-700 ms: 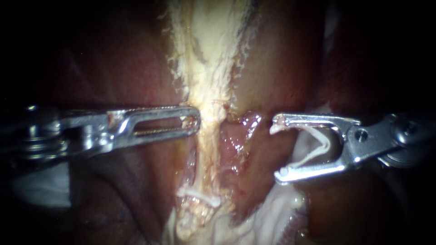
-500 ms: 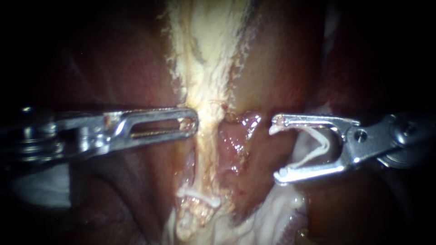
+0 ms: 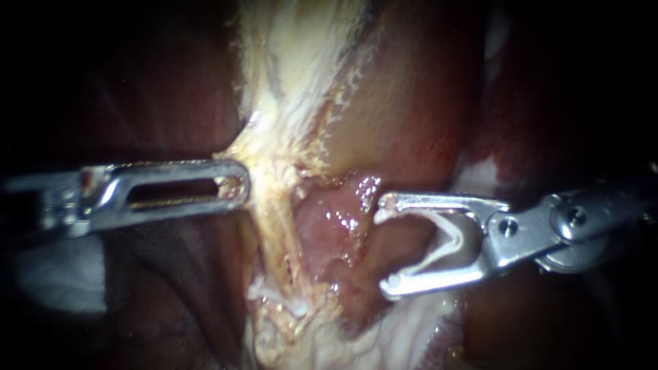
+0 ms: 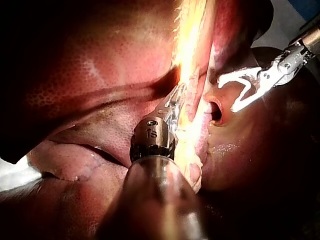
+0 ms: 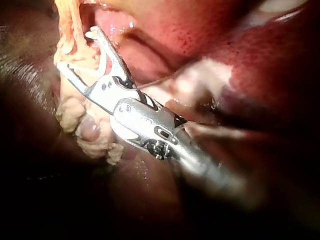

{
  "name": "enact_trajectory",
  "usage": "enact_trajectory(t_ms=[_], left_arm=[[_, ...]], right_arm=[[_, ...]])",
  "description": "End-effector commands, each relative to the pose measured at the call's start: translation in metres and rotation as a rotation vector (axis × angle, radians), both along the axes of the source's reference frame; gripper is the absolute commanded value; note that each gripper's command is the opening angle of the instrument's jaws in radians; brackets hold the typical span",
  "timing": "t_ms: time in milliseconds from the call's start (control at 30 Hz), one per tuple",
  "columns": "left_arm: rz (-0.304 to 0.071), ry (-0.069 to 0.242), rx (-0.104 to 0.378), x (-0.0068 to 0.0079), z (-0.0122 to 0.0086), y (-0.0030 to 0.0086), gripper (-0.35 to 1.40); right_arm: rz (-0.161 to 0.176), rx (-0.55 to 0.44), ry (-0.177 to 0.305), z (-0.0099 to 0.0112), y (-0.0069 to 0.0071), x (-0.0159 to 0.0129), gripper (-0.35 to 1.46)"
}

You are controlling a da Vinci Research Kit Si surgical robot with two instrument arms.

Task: Clipping second clip left tube

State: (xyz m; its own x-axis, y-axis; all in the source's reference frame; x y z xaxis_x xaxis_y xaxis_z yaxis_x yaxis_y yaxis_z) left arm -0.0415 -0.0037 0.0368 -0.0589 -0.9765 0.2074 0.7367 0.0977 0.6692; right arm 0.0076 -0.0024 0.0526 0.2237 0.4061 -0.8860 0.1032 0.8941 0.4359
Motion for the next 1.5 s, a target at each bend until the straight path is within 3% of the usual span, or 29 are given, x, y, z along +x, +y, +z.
enact_trajectory(t_ms=[33, 433, 733, 1233, 1500], left_arm=[[-0.001, 0.001, 0.0, 0.0, 0.0, 0.0, -0.35], [-0.001, 0.001, 0.0, 0.0001, -0.0002, -0.0001, -0.35], [-0.003, 0.002, 0.0, 0.0, -0.0004, -0.0002, -0.35], [-0.011, 0.004, -0.002, -0.0006, -0.0014, -0.0007, -0.35], [-0.009, 0.003, -0.002, -0.0005, -0.0012, -0.0006, -0.35]], right_arm=[[-0.004, 0.009, -0.001, 0.0004, -0.0003, 0.0005, 0.6], [-0.059, 0.082, -0.019, 0.0064, -0.0038, 0.0072, 0.6], [-0.073, 0.099, -0.019, 0.0082, -0.0044, 0.0098, 0.6], [-0.081, 0.103, -0.012, 0.0089, -0.0047, 0.0117, 0.6], [-0.146, 0.157, 0.03, 0.0075, -0.0057, 0.0122, 0.6]])
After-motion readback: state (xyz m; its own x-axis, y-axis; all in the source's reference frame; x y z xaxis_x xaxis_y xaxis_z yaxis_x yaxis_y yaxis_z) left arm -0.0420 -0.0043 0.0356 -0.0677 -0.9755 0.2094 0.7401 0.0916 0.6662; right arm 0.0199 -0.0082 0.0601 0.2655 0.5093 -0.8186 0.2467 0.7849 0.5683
